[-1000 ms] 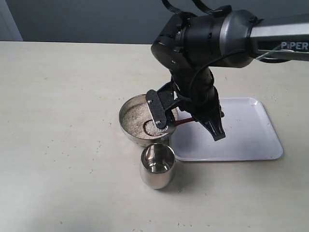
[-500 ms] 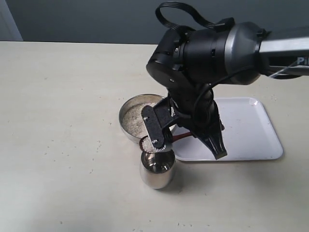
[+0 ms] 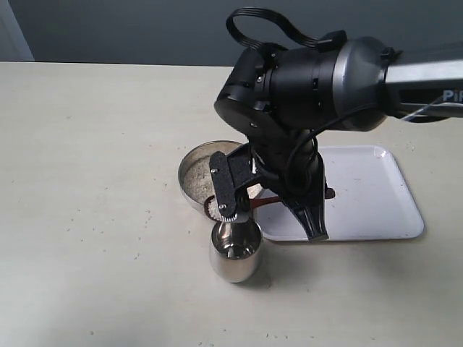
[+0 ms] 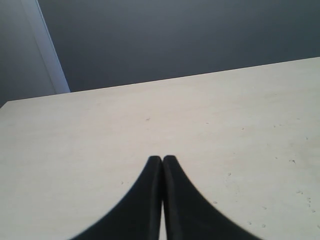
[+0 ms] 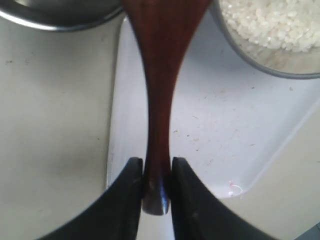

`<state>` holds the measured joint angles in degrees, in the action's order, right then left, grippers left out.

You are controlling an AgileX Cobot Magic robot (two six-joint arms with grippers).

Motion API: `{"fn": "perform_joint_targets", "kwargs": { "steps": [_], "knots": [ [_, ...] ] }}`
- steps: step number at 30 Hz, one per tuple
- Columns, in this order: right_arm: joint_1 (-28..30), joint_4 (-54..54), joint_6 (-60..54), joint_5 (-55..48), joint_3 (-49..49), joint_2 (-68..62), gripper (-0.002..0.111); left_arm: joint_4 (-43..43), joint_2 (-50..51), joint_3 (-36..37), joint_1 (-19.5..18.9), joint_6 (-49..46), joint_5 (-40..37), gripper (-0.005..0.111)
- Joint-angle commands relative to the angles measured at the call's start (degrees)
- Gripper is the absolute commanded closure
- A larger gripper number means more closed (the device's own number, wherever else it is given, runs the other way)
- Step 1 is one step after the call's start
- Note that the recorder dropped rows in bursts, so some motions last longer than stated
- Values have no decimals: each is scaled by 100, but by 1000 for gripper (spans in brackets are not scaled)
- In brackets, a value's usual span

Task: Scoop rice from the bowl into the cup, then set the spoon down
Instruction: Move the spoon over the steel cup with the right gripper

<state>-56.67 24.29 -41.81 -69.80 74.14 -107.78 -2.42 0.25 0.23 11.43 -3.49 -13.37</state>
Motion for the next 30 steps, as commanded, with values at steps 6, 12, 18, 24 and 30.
{"fn": "perform_joint_targets", "kwargs": {
  "steps": [6, 12, 18, 24, 30],
  "knots": [
    [-16, 37, 141, -16, -17, 61, 108, -5, -25, -23, 26, 37, 8, 106],
    [-16, -128, 141, -16, -17, 61, 108, -5, -25, -23, 26, 37, 8, 106],
    [-16, -200, 168, -16, -17, 63, 108, -5, -25, -23, 26, 37, 8, 106],
    [-16, -212, 369, -16, -31, 63, 108, -5, -25, -23, 26, 37, 8, 106],
    [-16, -57, 435, -16, -580, 273, 108, -5, -25, -23, 26, 37, 8, 106]
  ]
}}
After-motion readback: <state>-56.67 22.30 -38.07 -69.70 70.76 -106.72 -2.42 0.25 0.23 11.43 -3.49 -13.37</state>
